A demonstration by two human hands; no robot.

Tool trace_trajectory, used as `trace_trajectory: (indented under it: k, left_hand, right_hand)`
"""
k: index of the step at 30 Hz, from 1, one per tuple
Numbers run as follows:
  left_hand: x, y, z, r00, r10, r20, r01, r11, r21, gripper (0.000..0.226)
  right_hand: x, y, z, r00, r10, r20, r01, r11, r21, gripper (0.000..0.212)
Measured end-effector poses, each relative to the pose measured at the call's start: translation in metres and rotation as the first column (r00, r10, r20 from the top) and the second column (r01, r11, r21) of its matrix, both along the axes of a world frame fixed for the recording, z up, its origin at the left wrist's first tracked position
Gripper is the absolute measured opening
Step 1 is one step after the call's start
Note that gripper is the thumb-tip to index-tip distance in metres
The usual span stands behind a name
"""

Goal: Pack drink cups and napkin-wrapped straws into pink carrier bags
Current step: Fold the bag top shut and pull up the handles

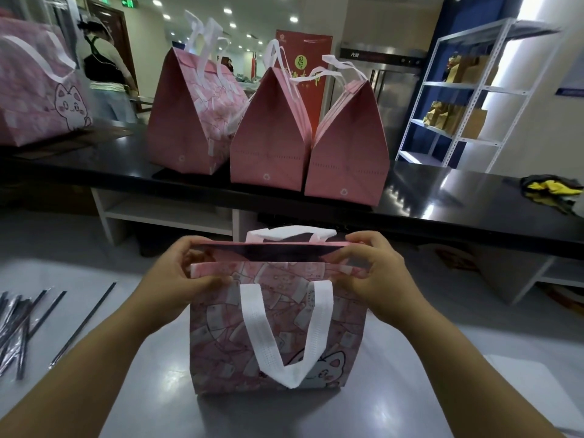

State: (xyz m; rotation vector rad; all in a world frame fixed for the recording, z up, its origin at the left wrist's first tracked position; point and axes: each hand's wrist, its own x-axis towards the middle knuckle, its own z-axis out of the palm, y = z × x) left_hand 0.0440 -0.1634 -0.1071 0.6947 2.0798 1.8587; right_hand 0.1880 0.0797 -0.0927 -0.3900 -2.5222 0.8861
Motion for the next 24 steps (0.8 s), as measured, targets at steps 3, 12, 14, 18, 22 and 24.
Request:
trace_trajectory:
  k: [3, 12, 14, 18, 22, 24]
  left_hand:
    - [-0.002, 0.001, -0.003, 0.995, 0.063, -0.076, -0.067, 0.996, -0.053, 0.037]
    - [-0.010, 0.002, -0.005, 0.940, 0.086, -0.330, -0.156, 0.969, -0.192, 0.019]
    - [-0.010, 0.003, -0.004, 0.935, 0.059, -0.349, -0.133, 0.972, -0.192, 0.019]
    - [-0.013, 0.004, -0.002, 0.946, 0.004, -0.323, -0.062, 0.984, -0.169, 0.016]
    - [-0.015, 0.001, 0.001, 0.966, -0.114, -0.232, 0.092, 0.990, -0.105, 0.017]
    - [-0.016, -0.001, 0.002, 0.959, -0.159, -0.233, 0.139, 0.985, -0.100, 0.025]
  right_hand:
    - [-0.002, 0.004, -0.002, 0.997, 0.038, -0.060, -0.039, 0.999, -0.008, 0.033]
    - [0.002, 0.007, -0.003, 0.991, 0.031, -0.129, -0.014, 0.991, 0.136, 0.038]
    - [0.003, 0.007, -0.003, 0.990, 0.029, -0.140, -0.011, 0.992, 0.129, 0.044]
    - [0.004, 0.010, -0.005, 0.974, 0.093, -0.205, -0.044, 0.972, 0.231, 0.023]
    - [0.004, 0.016, -0.005, 0.972, 0.111, -0.206, -0.082, 0.986, 0.142, 0.025]
    - [0.004, 0.017, -0.005, 0.974, 0.122, -0.189, -0.102, 0.988, 0.114, 0.030]
